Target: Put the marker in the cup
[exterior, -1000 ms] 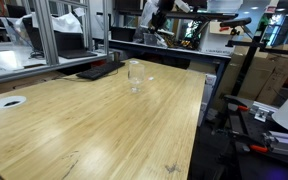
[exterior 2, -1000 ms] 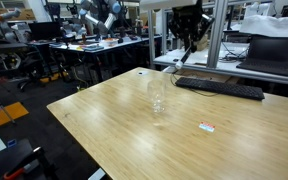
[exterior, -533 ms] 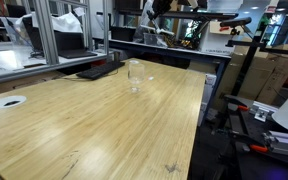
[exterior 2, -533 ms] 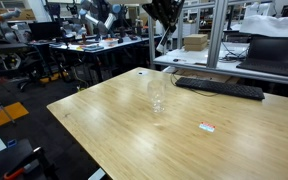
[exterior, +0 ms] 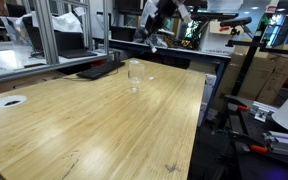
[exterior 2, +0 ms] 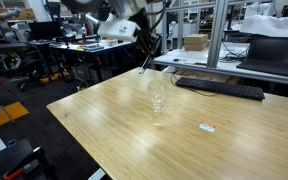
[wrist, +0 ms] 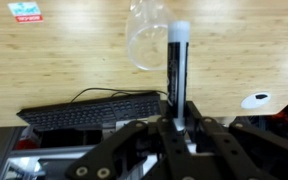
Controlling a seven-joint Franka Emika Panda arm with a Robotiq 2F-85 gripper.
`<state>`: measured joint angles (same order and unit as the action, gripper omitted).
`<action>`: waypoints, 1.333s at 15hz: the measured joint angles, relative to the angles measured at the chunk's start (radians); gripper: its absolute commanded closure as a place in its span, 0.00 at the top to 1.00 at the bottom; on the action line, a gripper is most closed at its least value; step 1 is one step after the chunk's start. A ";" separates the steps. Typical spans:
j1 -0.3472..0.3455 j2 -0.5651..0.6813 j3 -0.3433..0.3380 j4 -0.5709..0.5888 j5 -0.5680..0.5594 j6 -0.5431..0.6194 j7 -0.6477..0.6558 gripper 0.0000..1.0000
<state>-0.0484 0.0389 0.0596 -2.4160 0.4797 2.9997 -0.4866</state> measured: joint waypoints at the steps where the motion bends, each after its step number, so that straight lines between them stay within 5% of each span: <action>1: 0.015 0.059 0.010 0.022 -0.015 0.019 0.016 0.05; 5: 0.024 0.190 -0.002 0.128 -0.065 0.036 0.031 0.05; 11: 0.017 0.199 -0.031 0.200 -0.067 0.036 0.031 0.05; 20: -0.012 0.235 0.016 0.227 -0.006 0.034 -0.011 0.05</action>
<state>-0.0606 0.2741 0.0755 -2.1887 0.4737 3.0340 -0.4974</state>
